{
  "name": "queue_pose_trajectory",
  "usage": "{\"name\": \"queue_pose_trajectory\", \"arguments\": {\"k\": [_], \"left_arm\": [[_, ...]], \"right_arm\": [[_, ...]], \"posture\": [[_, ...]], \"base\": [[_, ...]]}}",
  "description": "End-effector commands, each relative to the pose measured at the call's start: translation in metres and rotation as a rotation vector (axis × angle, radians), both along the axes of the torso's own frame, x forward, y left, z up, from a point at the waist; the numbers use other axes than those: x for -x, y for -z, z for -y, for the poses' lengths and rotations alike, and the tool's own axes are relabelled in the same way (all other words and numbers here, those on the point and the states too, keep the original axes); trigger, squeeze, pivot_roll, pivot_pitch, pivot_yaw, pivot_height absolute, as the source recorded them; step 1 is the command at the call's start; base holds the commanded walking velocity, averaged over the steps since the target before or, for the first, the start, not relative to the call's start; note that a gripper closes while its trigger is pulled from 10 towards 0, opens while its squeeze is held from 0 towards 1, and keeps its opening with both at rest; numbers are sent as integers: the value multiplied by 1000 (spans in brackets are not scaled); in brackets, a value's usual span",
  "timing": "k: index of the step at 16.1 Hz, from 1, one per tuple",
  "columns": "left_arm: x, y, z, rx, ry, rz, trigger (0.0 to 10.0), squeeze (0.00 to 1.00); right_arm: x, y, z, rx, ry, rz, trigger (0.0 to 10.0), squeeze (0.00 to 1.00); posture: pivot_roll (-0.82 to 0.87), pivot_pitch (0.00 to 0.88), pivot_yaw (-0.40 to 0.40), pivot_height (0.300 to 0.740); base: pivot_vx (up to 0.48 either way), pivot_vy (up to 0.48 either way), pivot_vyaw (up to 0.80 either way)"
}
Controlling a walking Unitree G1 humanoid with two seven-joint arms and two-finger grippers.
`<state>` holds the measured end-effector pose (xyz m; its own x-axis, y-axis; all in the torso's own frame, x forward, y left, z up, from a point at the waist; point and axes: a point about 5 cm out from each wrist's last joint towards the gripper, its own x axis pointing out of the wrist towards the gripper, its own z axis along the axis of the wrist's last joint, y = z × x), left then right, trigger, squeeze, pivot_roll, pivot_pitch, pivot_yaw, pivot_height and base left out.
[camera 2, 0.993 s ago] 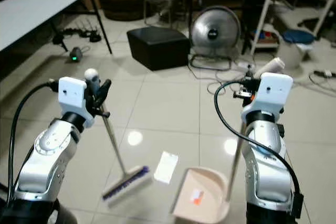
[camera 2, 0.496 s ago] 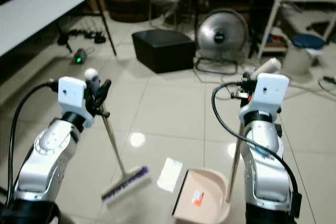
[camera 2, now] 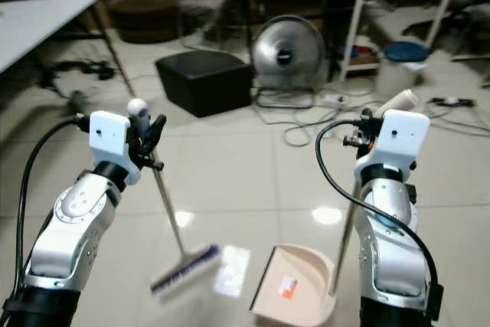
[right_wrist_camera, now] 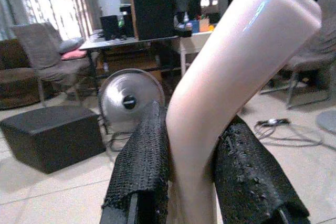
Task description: Sweep floor
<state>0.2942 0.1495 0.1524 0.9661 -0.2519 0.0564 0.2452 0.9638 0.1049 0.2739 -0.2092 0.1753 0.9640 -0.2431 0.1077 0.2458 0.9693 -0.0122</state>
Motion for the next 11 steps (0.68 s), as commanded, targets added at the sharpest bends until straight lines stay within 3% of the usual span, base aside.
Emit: {"name": "queue_pose_trajectory", "arguments": {"k": [1,3,6,11], "left_arm": [[-1,-9,-10,-37,-24,41,10000,0],[-2,-9,-9,-40,-18,42,10000,0],[-3,-9,-10,-37,-23,42,10000,0],[-6,-13,-19,-38,-92,63,10000,0]], "right_arm": [[-1,-9,-11,-29,-43,47,10000,0],[0,-10,-10,-20,-41,50,10000,0],[0,-10,-11,12,-57,54,10000,0],[-3,-11,-15,23,-102,60,10000,0]], "posture": [[-48,0,82,740],[-54,0,85,740],[-54,0,83,740],[-39,0,73,740]], "base": [[352,0,-800],[349,0,-800],[350,0,0],[0,0,0]]}}
